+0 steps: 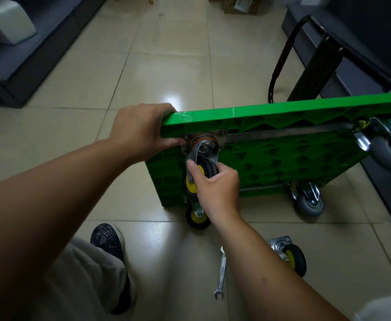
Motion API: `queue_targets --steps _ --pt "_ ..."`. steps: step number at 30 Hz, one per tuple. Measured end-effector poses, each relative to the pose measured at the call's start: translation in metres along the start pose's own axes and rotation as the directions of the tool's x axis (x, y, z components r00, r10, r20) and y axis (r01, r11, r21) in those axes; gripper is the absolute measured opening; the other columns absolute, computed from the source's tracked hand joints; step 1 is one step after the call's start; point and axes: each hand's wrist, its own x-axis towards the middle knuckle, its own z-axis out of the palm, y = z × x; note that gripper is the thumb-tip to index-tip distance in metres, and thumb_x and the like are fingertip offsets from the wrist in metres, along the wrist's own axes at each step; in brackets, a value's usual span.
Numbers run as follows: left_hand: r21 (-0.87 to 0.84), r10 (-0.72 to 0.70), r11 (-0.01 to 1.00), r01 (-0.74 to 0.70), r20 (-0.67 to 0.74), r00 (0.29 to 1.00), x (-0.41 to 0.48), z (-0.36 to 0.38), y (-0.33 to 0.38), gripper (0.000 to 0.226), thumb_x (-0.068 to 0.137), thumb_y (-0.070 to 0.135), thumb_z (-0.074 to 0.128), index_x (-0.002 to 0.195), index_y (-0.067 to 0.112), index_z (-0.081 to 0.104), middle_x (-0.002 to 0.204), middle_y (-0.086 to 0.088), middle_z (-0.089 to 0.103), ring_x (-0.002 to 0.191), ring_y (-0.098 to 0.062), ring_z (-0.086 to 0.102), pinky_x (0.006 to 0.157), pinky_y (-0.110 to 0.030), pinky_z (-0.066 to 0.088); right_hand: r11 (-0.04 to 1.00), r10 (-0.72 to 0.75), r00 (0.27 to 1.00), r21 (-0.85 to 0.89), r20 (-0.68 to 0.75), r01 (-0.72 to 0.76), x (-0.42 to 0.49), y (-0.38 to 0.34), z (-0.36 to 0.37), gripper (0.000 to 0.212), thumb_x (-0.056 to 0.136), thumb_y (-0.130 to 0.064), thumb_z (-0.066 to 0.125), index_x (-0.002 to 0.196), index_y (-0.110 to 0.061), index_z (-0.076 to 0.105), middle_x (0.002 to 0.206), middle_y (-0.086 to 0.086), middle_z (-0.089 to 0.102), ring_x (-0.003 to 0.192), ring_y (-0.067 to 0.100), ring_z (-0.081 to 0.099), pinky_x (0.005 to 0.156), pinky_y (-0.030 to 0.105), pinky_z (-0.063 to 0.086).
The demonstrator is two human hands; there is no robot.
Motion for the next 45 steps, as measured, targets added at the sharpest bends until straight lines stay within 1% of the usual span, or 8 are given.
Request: queue_targets --steps 18,21,24,27,29,34,39,45 --pt "0.033 -0.084 0.996 0.087 -0.075 0.994 -0.001 0.015 -0.007 0.055 0.077 0.061 0.076 0.117 0.027 0.061 0.103 0.000 0.071 0.091 -0.030 0.068 0.065 -0.035 0.048 0.948 -0.080 0.990 -0.297 0.120 0.113 0.031 -0.007 -0.008 0.044 0.081 -0.059 0.074 0.070 -0.021 0.056 0.059 -0.006 0.055 0.052 0.013 0.053 0.045 0.024 0.030" --pt "0.013 -0.056 0.998 0.057 -0.073 0.996 0.005 0.018 -0.011 0.058 0.078 0.064 0.070 0.120 0.025 0.060 0.104 -0.003 0.071 0.090 -0.031 0.067 0.067 -0.040 0.051 0.989 -0.060 0.966 -0.114 0.251 0.091 0.049 0.007 -0.019 0.049 0.085 -0.067 0.064 0.074 -0.019 0.066 0.064 -0.002 0.063 0.058 0.011 0.059 0.052 0.023 0.040" --pt "0.017 -0.045 0.999 0.047 -0.074 0.996 0.006 0.018 -0.013 0.063 0.076 0.067 0.062 0.120 0.024 0.061 0.105 -0.004 0.070 0.090 -0.031 0.066 0.068 -0.041 0.051 0.966 0.171 0.960 0.155 0.223 -0.208 0.079 0.068 -0.058 0.057 0.089 -0.073 0.049 0.098 -0.021 0.072 0.084 0.007 0.075 0.065 0.022 0.068 0.062 0.030 0.052" --pt "0.032 -0.043 0.998 0.046 -0.074 0.996 0.005 0.017 -0.013 0.062 0.076 0.067 0.060 0.121 0.024 0.060 0.105 -0.005 0.070 0.091 -0.032 0.065 0.068 -0.040 0.050 0.880 0.389 0.916 -0.256 -0.096 -0.400 0.088 0.162 -0.102 0.031 0.097 -0.047 0.060 0.101 -0.017 0.068 0.101 0.012 0.074 0.082 0.027 0.068 0.074 0.033 0.050" --pt "0.041 -0.046 0.998 0.048 -0.056 0.997 0.006 0.018 -0.013 0.062 0.078 0.066 0.059 0.122 0.023 0.059 0.106 -0.005 0.069 0.092 -0.032 0.064 0.070 -0.041 0.050 0.757 0.476 0.869 -0.439 -0.138 -0.484 0.073 0.215 -0.116 0.022 0.094 -0.028 0.067 0.107 -0.010 0.069 0.106 0.013 0.071 0.089 0.027 0.061 0.081 0.035 0.047" --pt "0.046 -0.072 0.996 0.074 -0.051 0.996 0.004 0.018 -0.013 0.059 0.082 0.061 0.067 0.124 0.020 0.059 0.108 -0.008 0.068 0.092 -0.033 0.062 0.070 -0.039 0.044 0.727 0.527 0.850 -0.518 -0.001 -0.451 0.019 0.279 -0.112 0.019 0.090 -0.003 0.069 0.106 -0.004 0.059 0.100 0.013 0.065 0.080 0.020 0.057 0.078 0.032 0.043" --pt "0.048 -0.095 0.994 0.096 -0.028 0.995 0.004 0.016 -0.011 0.060 0.083 0.062 0.066 0.125 0.019 0.059 0.111 -0.007 0.069 0.095 -0.032 0.063 0.074 -0.044 0.050 0.703 0.467 0.882 -0.629 0.057 -0.332 0.007 0.319 -0.095 0.044 0.081 -0.002 0.078 0.122 -0.007 0.061 0.118 0.015 0.065 0.105 0.031 0.065 0.084 0.034 0.048" --pt "0.060 -0.108 0.992 0.109 -0.018 0.994 0.005 0.016 -0.012 0.066 0.082 0.065 0.063 0.129 0.019 0.059 0.116 -0.007 0.068 0.100 -0.031 0.064 0.078 -0.050 0.053 0.725 0.400 0.914 -0.632 0.062 -0.274 0.017 0.333 -0.087 0.037 0.080 -0.003 0.078 0.114 -0.010 0.063 0.112 0.013 0.062 0.098 0.031 0.065 0.082 0.037 0.051"
